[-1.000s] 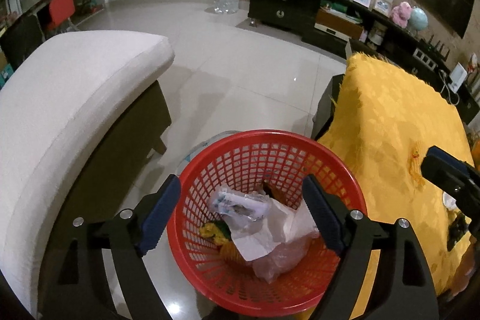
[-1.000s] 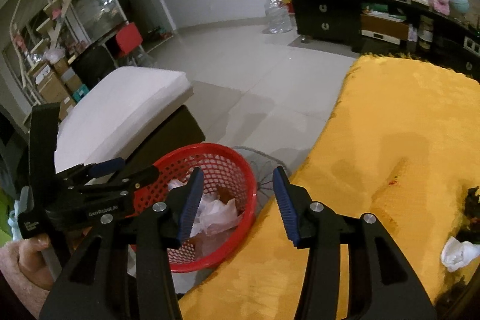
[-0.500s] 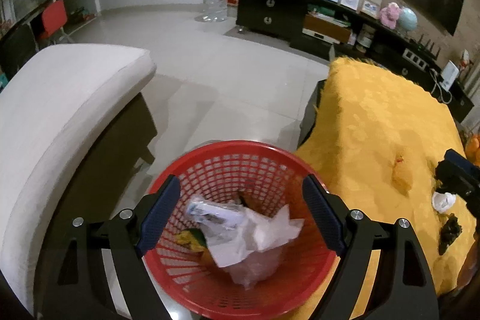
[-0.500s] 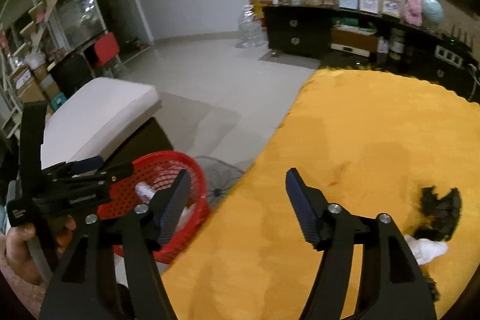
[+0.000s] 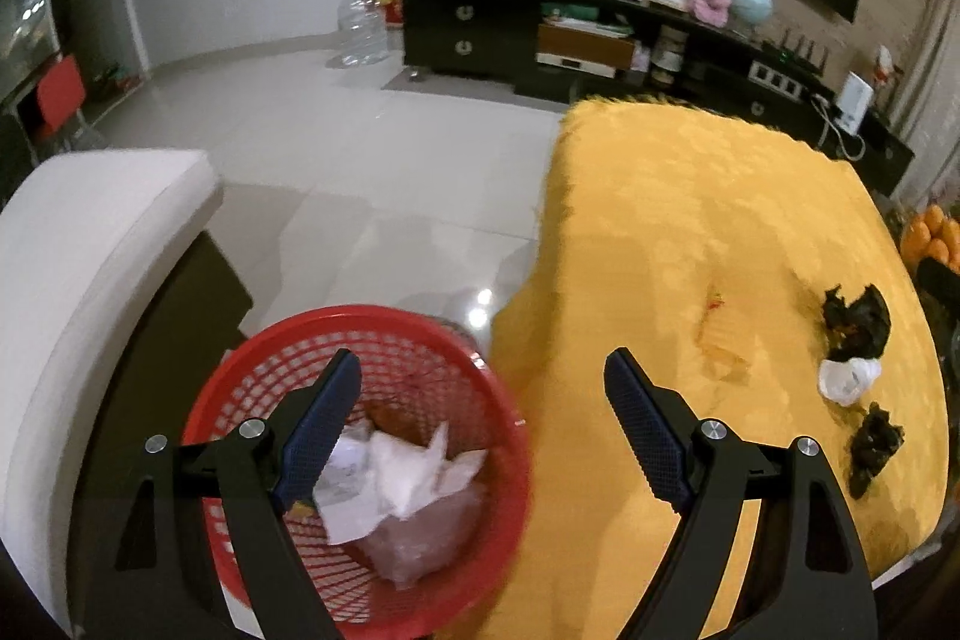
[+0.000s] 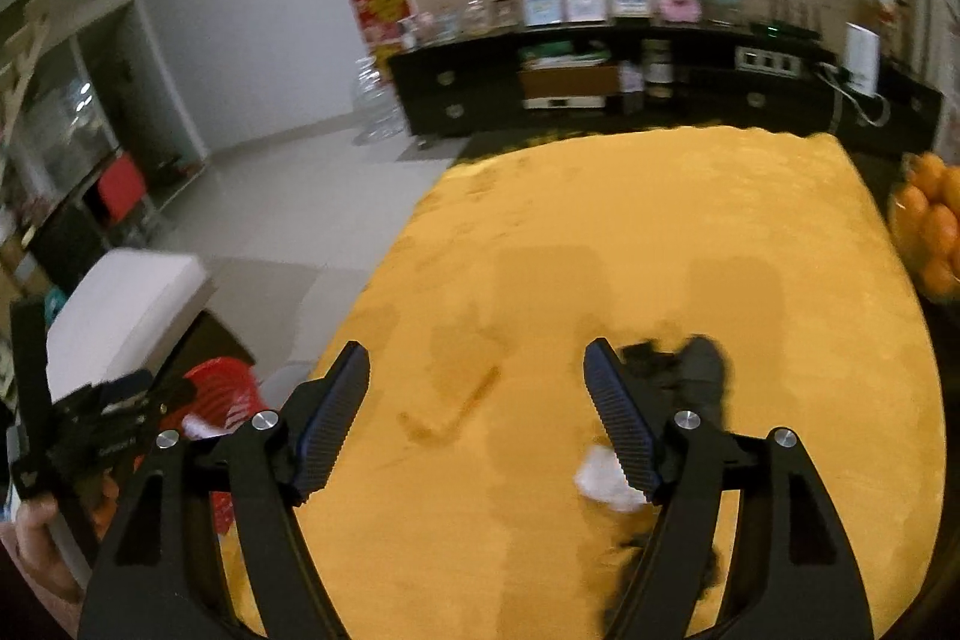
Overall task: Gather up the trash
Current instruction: 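Move both tools back over the table toward the remaining trash, then grasp the yellow mesh net with the left tool while the right tool grasps the black plastic bag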
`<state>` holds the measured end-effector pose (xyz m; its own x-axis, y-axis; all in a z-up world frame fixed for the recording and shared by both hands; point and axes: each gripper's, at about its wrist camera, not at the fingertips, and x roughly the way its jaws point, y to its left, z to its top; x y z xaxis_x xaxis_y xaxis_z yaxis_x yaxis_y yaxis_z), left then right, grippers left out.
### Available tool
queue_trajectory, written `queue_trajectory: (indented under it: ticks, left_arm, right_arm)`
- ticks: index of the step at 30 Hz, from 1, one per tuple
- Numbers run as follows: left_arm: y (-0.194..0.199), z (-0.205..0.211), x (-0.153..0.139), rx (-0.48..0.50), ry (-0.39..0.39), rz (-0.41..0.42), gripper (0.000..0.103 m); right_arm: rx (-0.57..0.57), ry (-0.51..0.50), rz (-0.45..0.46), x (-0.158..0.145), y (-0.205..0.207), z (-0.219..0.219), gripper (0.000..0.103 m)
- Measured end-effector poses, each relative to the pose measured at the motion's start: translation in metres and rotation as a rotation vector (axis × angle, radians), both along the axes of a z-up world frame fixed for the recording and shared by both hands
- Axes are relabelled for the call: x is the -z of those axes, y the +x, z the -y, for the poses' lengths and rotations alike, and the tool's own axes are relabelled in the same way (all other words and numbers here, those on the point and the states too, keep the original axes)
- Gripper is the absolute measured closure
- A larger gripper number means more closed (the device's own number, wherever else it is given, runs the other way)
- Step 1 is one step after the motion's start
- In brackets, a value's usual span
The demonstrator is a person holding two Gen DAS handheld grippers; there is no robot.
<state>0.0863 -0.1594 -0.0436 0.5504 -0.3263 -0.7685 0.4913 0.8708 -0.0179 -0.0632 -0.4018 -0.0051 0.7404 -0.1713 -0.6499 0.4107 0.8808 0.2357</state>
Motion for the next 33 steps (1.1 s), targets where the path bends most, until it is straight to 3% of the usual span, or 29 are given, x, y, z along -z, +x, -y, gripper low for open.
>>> queue_trajectory:
  ticks: [20,33]
  left_arm:
    - [-0.027,0.094,0.006,0.169,0.036,-0.001,0.023]
    - [-0.021,0.172,0.045,0.300,0.137,-0.019,0.023]
  right_arm:
    - [0.140,0.035,-0.018,0.008,-0.045,0.056,0.025]
    - [0.165,0.070,-0.049,0.022,-0.045,0.066,0.025]
